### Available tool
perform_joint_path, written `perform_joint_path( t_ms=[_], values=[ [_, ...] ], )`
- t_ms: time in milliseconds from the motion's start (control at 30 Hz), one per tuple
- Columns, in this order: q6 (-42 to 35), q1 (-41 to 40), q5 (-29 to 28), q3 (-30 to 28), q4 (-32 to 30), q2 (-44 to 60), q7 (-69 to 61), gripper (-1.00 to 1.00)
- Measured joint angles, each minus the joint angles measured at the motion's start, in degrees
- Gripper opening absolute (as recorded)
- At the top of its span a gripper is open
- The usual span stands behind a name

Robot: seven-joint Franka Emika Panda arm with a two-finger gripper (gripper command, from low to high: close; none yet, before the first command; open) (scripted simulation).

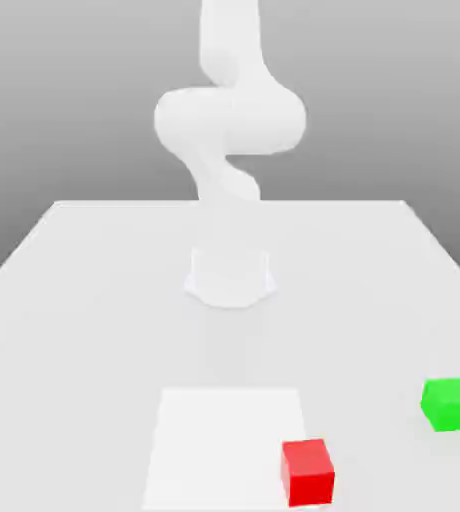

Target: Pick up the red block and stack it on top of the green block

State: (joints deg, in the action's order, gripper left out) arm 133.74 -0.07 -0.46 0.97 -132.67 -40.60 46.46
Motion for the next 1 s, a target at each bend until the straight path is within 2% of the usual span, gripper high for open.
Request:
perform_joint_path(
  t_ms=[600, 800, 967, 1000],
  values=[
    [14.22, 1.16, -3.4, 5.5, -6.45, 37.75, 4.63, 0.0],
    [18.96, 2.63, -3.24, 6.2, -8.59, 50.12, 5.24, 0.0],
    [26.48, 4.09, -5.22, 4.74, -7.78, 60.48, 6.87, 0.0],
    [27.91, 4.47, -5.64, 4.28, -7.51, 62.21, 7.18, -1.0]
  ],
)
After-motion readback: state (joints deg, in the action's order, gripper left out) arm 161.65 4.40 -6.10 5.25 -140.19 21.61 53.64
